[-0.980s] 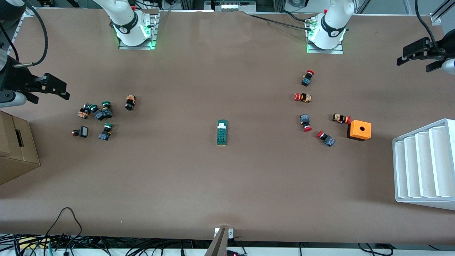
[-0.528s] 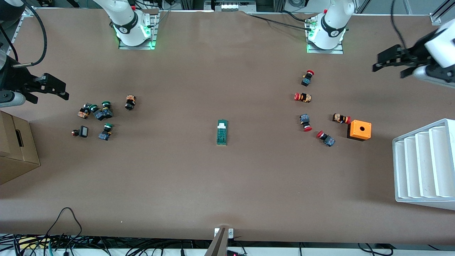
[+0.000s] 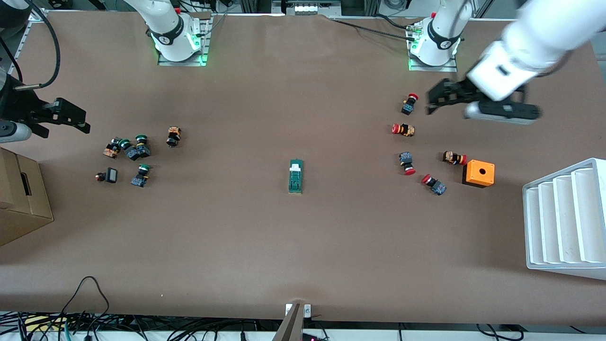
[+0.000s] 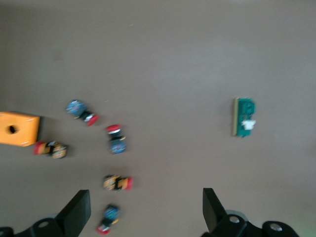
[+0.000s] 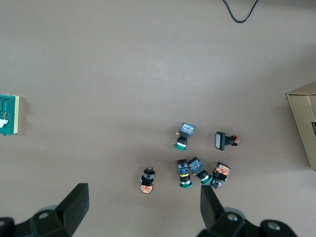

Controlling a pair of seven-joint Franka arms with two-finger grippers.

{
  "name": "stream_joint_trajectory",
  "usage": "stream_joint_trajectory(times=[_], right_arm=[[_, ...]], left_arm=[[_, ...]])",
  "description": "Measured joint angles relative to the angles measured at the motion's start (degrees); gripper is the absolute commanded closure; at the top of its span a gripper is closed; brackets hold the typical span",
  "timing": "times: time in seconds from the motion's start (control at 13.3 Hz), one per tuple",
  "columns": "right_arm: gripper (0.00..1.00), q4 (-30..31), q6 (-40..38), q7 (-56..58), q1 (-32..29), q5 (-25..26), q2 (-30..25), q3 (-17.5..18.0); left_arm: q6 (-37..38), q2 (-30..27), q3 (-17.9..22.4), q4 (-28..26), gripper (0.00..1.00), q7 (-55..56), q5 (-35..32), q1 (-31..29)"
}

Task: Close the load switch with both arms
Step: 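Move the left gripper over the green load switch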

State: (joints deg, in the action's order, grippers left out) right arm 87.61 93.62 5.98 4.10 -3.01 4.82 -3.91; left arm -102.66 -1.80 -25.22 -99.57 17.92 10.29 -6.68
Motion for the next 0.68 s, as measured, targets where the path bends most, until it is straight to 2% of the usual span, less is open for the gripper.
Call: stream_joint_trajectory(times=[0.23,0.53,0.68], right_arm=[[0.00,0.00,0.01,0.00,-0.12,-0.43,0.00,-0.09],[0.00,-0.02,0.02,0.00,-0.18,-0.44,0.01,-0.13],[0.00,-0.02,0.02,0.00,-0.21,-0.44,0.01,-0.13]], left_arm=[[-10.36,1.98,-7.15,-3.27,0.00,8.59,0.00,0.10],[-28.30,4.87,-13.02,-9.69,0.00,15.33,-0.94,0.17],[-35.31,5.79,-15.43,-13.52,0.00,19.66,-4.38,0.31]])
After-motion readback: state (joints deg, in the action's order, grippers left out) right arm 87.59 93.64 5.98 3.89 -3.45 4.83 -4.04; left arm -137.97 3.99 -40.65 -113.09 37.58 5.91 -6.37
